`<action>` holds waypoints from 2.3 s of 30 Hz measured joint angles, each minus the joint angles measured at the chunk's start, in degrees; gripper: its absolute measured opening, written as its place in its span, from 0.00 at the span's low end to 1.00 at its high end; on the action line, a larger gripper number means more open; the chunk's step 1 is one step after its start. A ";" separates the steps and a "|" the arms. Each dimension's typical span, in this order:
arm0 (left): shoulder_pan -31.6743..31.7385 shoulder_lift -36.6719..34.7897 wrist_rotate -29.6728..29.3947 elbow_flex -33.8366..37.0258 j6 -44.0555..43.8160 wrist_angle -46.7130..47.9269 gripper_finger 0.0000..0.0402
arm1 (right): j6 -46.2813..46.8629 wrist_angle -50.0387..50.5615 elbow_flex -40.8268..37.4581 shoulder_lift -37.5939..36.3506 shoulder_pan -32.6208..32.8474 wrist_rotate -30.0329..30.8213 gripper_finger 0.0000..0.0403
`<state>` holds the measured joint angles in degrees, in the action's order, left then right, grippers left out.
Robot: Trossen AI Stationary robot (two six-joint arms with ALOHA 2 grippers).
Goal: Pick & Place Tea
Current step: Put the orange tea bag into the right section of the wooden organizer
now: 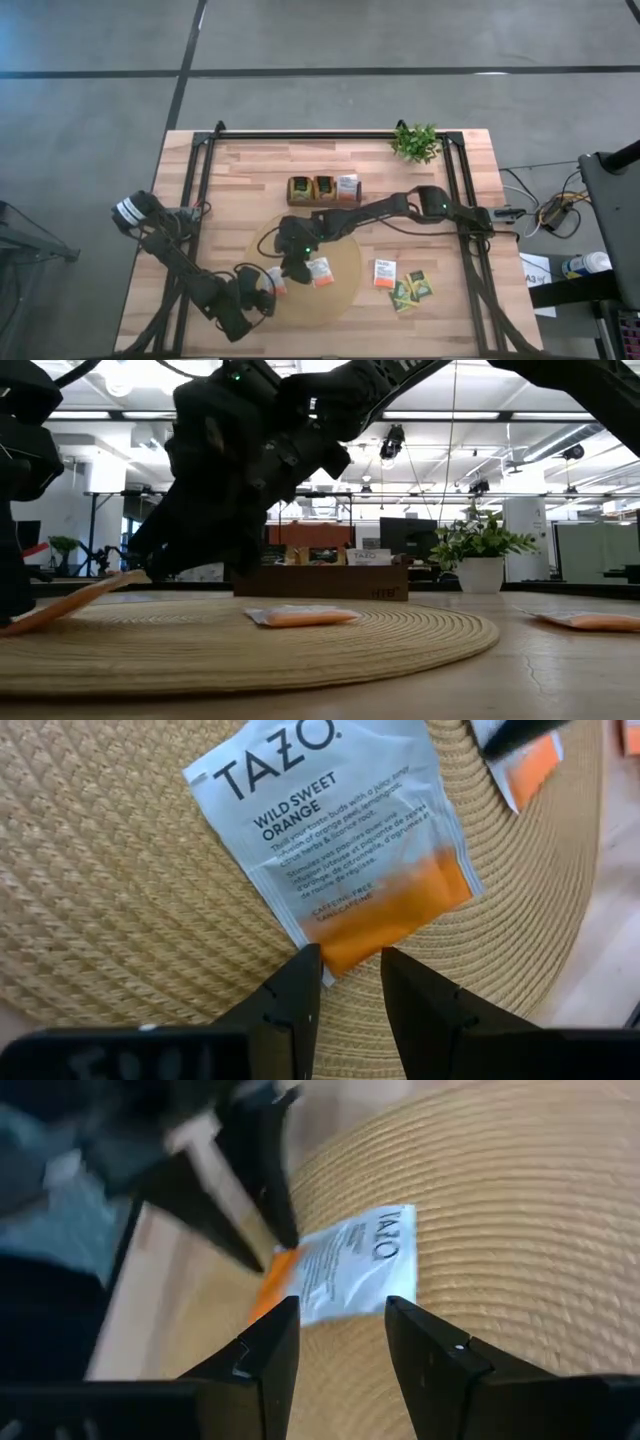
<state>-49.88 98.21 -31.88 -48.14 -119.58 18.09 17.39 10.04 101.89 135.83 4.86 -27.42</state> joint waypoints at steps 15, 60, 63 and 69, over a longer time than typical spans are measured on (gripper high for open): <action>0.42 0.15 -4.06 2.11 1.64 -1.62 0.28 | 19.95 -0.50 -0.02 1.27 -3.52 -6.17 0.37; 1.53 -3.40 -19.68 -3.88 6.88 0.60 0.28 | 11.68 1.67 -0.32 -3.21 -3.11 6.92 0.02; 1.25 -5.54 -24.16 -5.16 5.41 7.60 0.28 | 7.00 5.12 -1.29 -7.53 -3.88 12.20 0.02; 1.26 -9.37 -31.05 -5.07 3.97 15.24 0.28 | 9.26 -1.54 -13.25 -20.25 -4.55 22.79 0.02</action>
<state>-48.62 88.84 -62.93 -53.21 -115.62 33.33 26.65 8.50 88.64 115.58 0.30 -4.63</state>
